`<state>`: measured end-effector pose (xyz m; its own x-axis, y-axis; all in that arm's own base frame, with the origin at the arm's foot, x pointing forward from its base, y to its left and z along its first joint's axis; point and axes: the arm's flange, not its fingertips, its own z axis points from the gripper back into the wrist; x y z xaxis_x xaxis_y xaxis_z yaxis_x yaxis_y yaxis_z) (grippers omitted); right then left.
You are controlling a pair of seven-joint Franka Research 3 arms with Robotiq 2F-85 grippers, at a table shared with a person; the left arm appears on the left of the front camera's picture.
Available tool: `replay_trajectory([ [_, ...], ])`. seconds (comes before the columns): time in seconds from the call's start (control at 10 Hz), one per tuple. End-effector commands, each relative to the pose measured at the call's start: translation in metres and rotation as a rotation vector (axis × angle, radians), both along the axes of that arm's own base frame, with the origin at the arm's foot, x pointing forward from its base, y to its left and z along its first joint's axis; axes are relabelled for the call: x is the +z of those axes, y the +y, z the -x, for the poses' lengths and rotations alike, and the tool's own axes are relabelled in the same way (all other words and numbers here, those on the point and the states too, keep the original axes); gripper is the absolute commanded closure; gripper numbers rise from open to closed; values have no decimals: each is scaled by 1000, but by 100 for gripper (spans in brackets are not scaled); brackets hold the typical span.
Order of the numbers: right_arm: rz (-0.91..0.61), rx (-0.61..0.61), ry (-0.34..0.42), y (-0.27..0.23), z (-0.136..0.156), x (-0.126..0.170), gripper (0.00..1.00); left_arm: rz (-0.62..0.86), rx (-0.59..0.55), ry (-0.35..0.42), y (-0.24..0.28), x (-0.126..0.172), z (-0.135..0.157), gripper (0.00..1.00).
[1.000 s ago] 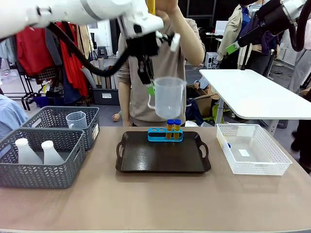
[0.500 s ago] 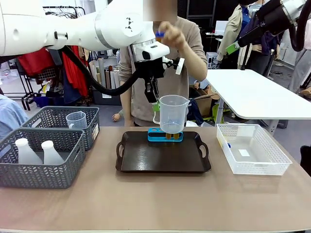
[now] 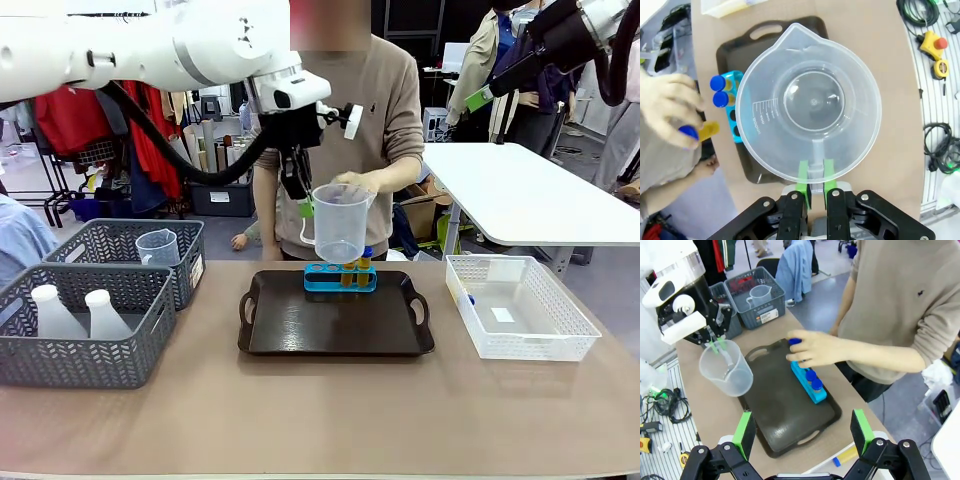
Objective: Prepare the laboratory tools.
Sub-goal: Pick up one Large Measuring Cup and place it on the Handle tray.
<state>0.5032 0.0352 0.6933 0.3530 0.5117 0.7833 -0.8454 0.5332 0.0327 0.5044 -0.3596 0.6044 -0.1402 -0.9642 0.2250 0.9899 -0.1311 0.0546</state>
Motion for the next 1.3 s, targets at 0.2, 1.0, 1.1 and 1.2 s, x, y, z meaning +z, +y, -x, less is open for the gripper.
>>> replay_trajectory([
  [0.2, -7, 2, -4, 1, 1, 1, 0, 18, 30, 2, 46, 14, 20, 100],
  [1.0, -7, 2, -4, 1, 1, 1, 0, 3, 68, 0, 46, 25, 15, 100],
  [1.1, -7, 2, -4, 1, 1, 1, 0, 3, 68, 0, 46, 25, 15, 100],
  [1.2, -7, 2, -4, 1, 1, 1, 0, 3, 68, 0, 46, 25, 15, 100],
])
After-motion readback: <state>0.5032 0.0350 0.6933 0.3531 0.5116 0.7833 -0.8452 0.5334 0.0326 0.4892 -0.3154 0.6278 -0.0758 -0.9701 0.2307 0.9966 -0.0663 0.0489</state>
